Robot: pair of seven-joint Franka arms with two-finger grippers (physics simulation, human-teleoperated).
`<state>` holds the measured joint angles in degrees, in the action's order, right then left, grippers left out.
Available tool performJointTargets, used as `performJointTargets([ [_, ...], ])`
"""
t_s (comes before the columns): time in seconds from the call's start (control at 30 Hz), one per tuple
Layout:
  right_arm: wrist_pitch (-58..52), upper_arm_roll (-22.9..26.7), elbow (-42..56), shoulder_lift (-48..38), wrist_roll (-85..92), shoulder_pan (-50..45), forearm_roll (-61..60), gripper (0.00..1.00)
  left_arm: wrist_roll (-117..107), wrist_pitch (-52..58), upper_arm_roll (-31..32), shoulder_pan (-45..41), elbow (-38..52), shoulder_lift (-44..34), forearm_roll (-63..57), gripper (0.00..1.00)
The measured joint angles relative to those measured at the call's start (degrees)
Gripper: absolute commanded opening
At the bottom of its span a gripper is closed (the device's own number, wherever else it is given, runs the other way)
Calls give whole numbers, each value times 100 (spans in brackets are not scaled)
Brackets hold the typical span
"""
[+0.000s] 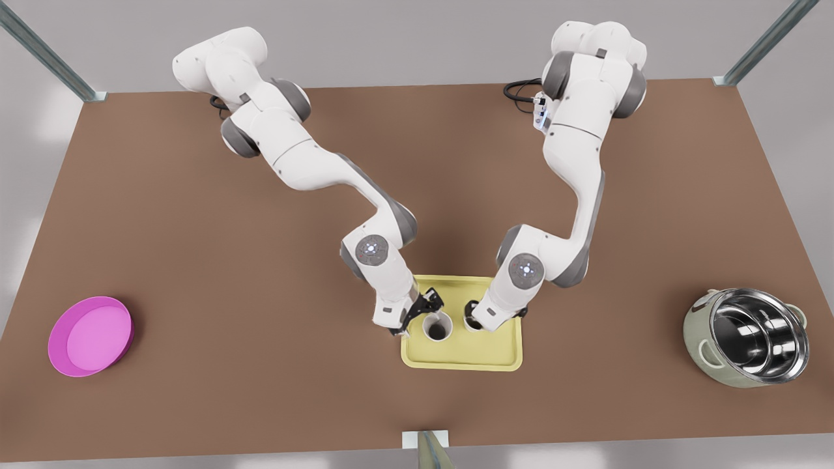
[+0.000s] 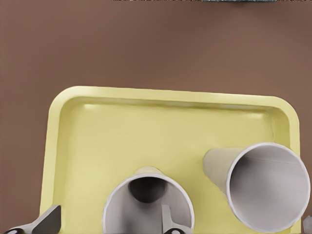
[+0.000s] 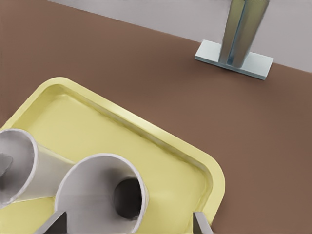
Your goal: Use the left arm to pick up the white IKEA cup from the tray and place it on the middle-left position; use the right arm to pick up the white IKEA cup from the tray and place it on the middle-right position
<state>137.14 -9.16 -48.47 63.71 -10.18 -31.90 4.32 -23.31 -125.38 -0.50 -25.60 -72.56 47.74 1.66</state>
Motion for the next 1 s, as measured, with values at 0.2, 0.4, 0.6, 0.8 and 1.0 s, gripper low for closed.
performJointTargets([
  [0.2,410,137,115,195,-137,-44,0,95,4,-157,6,17,0,176,-2,100],
  [0.4,649,250,192,364,-236,-73,0,93,-4,-296,6,20,44,228,6,73],
  [0.6,760,279,186,458,-368,-281,1,89,-21,-346,6,20,51,230,10,36],
  [0.8,800,360,188,461,-468,-282,0,87,-64,-339,-8,33,55,177,50,28],
  [1.0,815,362,196,451,-544,-258,-1,88,-75,46,9,255,63,-93,106,20],
])
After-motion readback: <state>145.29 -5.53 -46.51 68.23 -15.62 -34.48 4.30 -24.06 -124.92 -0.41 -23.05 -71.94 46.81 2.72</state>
